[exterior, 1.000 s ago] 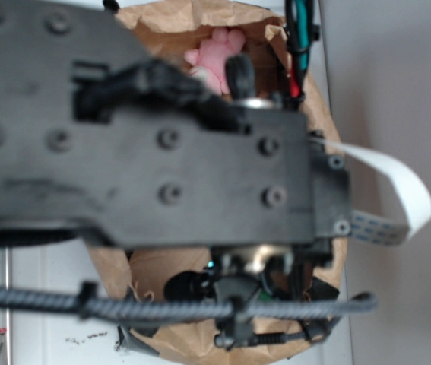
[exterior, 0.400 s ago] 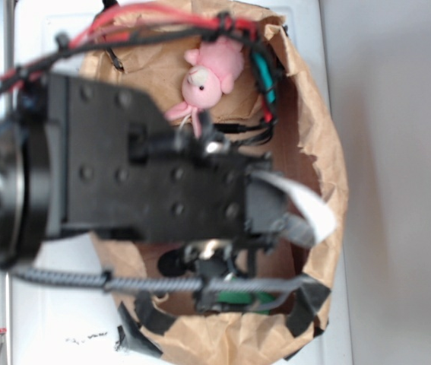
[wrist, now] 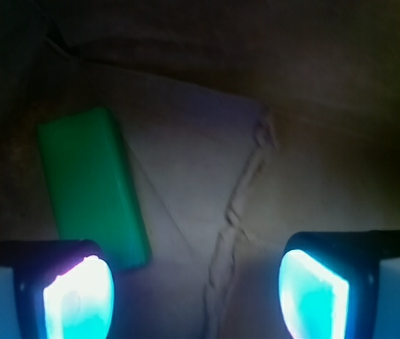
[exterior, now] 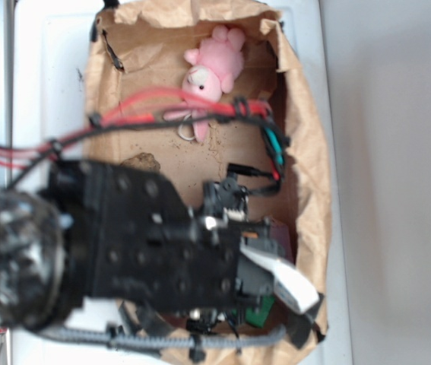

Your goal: Grab the green block.

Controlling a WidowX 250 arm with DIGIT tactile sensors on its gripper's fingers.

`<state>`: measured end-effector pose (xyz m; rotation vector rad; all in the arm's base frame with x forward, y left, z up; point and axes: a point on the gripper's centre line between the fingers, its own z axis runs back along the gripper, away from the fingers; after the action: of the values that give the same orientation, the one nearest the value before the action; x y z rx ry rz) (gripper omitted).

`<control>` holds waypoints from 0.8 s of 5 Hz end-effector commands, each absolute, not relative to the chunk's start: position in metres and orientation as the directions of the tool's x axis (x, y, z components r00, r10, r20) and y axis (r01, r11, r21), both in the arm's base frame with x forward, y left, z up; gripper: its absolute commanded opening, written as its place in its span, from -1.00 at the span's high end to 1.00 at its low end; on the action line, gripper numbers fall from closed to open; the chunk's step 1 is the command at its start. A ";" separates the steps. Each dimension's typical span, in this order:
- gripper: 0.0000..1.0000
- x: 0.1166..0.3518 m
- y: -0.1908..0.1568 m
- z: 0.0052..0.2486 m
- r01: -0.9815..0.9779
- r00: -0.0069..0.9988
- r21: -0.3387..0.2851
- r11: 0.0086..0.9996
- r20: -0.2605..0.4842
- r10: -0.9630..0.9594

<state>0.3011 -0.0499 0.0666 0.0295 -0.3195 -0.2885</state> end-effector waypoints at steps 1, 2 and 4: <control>-1.00 0.321 0.004 0.097 0.165 0.921 -0.017 0.986 0.360 -0.148; -1.00 0.320 0.005 0.089 0.194 0.924 -0.030 0.981 0.342 -0.172; -1.00 0.311 -0.032 0.079 0.300 0.896 -0.023 0.954 0.351 -0.273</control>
<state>0.3027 -0.0321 0.0648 -0.0896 -0.3044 -0.2887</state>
